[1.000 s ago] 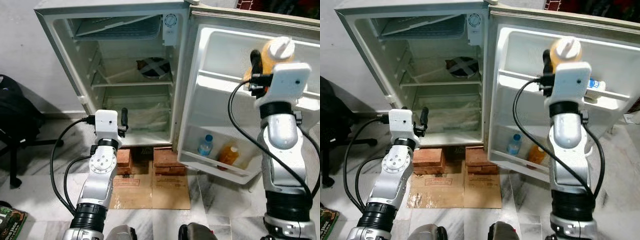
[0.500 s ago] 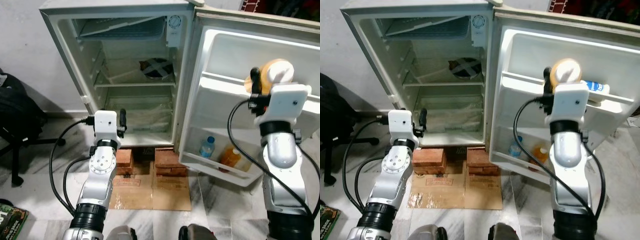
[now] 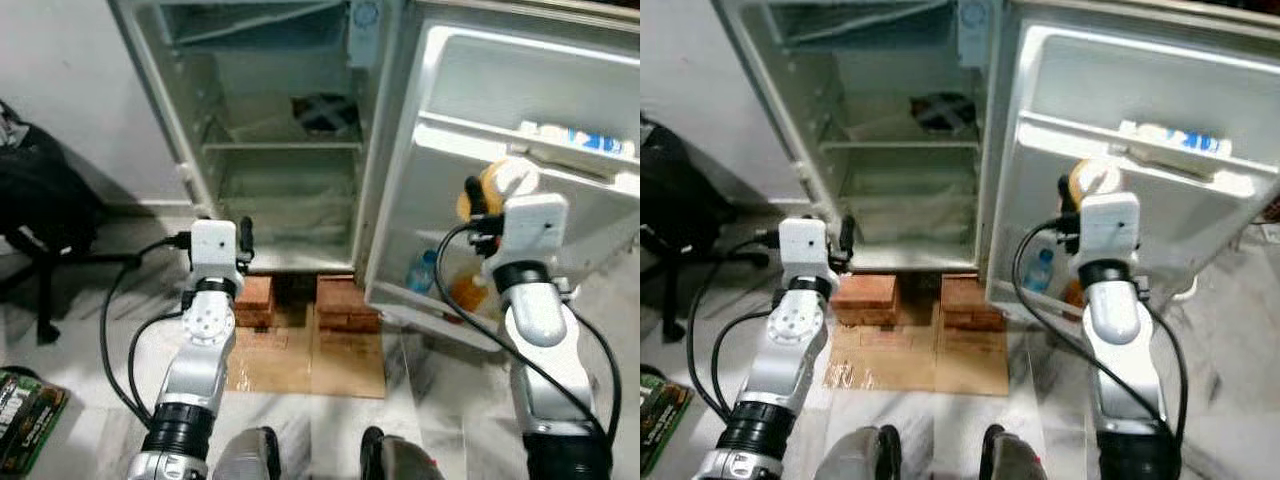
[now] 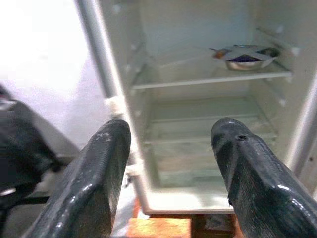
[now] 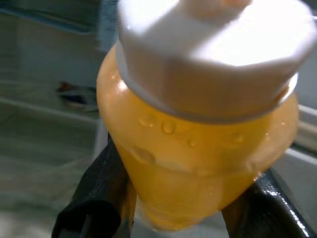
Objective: Restocking fridge
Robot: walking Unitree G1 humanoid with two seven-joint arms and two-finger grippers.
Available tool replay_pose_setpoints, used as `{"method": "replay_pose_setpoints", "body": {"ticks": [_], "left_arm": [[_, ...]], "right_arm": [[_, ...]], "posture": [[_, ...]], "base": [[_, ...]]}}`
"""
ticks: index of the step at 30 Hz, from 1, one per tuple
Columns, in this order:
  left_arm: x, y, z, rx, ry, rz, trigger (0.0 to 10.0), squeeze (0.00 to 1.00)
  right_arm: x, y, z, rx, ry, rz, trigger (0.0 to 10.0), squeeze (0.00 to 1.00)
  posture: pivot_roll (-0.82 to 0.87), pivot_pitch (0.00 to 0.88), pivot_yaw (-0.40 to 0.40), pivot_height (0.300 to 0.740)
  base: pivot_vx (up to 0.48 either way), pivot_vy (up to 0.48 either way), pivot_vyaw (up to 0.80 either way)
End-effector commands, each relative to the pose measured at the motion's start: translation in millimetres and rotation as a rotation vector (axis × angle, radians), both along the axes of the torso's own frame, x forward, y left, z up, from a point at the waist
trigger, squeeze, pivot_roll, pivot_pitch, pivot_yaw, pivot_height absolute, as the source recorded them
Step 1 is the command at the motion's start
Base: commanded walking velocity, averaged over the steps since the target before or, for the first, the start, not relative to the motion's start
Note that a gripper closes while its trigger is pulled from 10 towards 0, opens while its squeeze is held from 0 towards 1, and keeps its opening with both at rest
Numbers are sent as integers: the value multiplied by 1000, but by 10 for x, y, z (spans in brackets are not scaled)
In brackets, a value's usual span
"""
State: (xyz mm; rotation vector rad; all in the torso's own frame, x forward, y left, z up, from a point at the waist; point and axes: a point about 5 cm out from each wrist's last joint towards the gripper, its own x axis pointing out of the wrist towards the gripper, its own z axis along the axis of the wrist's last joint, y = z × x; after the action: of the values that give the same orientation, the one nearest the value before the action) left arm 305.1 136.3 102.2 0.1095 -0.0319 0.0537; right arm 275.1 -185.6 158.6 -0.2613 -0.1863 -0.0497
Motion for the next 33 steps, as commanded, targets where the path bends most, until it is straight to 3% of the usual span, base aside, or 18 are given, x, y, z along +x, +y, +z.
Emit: {"method": "replay_pose_setpoints", "body": {"ticks": [1, 12, 20, 21, 23, 25, 27, 33], "left_arm": [[-18, -9, -25, 2, 6, 3, 10000, 0], [-11, 15, 25, -32, -3, -31, 10000, 0], [-20, 59, 87, -47, -21, -34, 10000, 0], [-34, 74, 98, -53, -21, -34, 10000, 0], [-48, 82, 101, -58, -20, -37, 10000, 0], [-72, 84, 94, -65, -23, -51, 10000, 0], [-74, 82, 86, -72, -20, -54, 10000, 0], [-70, 88, 62, -87, -7, -46, 10000, 0]], "right_arm": [[11, -16, -30, -8, 6, -3, 10000, 0], [89, -2, -226, 78, 86, -27, 10000, 0], [179, -30, -264, 16, 124, -65, 10000, 0], [199, 28, -276, 94, 120, -43, 10000, 0], [211, 69, -278, 114, 111, -28, 10000, 0], [202, 164, -333, 168, 170, 49, 10000, 0], [188, 193, -310, 135, 144, 60, 10000, 0], [218, 264, -265, 164, 116, 107, 10000, 0]], "posture": [[-43, 60, 38, 740], [-32, 80, 43, 740], [-26, 106, 44, 740], [-26, 114, 47, 740], [-24, 115, 46, 740], [-21, 117, 40, 740], [-21, 117, 40, 740], [-22, 117, 36, 740]], "base": [[-416, 0, 0], [0, 0, 0], [0, 0, 0], [0, 0, 0], [0, 0, 0], [154, 0, 0], [390, 0, 0], [448, 0, -200]]}}
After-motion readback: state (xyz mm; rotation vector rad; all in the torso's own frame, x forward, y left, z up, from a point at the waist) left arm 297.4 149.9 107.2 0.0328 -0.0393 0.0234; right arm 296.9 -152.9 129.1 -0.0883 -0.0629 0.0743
